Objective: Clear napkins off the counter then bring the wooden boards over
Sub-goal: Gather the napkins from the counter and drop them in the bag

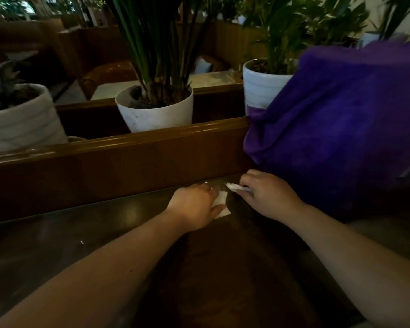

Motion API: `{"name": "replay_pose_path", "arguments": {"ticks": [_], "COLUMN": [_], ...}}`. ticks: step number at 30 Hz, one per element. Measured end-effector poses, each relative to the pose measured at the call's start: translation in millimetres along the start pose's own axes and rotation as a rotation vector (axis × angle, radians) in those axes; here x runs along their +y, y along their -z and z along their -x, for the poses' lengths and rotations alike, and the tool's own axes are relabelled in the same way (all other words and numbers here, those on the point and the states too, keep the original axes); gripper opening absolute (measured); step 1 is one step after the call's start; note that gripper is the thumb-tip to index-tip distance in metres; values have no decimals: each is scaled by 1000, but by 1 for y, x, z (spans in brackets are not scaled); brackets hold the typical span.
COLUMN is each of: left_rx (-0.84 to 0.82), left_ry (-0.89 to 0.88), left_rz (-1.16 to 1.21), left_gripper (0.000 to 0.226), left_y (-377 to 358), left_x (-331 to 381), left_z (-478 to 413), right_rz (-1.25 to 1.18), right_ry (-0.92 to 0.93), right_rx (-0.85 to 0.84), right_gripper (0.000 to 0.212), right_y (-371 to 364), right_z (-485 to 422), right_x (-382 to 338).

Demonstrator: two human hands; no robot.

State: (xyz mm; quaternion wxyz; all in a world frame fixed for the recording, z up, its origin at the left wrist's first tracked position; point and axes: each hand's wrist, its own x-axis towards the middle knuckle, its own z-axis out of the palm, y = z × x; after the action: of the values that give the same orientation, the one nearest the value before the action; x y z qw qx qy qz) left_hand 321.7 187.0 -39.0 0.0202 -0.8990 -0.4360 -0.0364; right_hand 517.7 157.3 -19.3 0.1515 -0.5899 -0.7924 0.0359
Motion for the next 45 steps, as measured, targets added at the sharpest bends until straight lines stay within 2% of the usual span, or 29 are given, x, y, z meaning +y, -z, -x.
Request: {"name": "replay_pose_path", "arguments": {"ticks": [2,7,13,20,28,34,40,42,45], "left_rx": [-35,-41,90,213,231,60,-140,-139,-107], "left_ry": [3,-27,-209,-550,-740,-719,-590,-590,-584], "left_rz": [-34,-36,38,193,369,409,512,517,531], "left_gripper": [49,26,26,25,29,36,25,28,17], "left_y": [-5,2,22,8,-24,-95,-207,-255,-335], "left_x": [2,10,33,98,212,289,356,370,380], "left_z": [-1,13,66,115,151,159,144,138,134], "right_rz": [8,15,82,96,-46,-207,-421,-473,-618], "right_ry": [-3,-39,-132,-391,-696,-910,-1122,-1174,-1279], "right_rx": [-8,-10,66,137,145,171,119,98,170], "right_gripper": [15,15,15,18,15,9,12,18,24], "right_y": [-2,-2,-2,-8,-8,-61,-148,-183,-246], "right_z": [5,29,96,227,391,490,558,570,584], "right_x": [1,-9,-34,-74,-66,-21,24,44,78]}}
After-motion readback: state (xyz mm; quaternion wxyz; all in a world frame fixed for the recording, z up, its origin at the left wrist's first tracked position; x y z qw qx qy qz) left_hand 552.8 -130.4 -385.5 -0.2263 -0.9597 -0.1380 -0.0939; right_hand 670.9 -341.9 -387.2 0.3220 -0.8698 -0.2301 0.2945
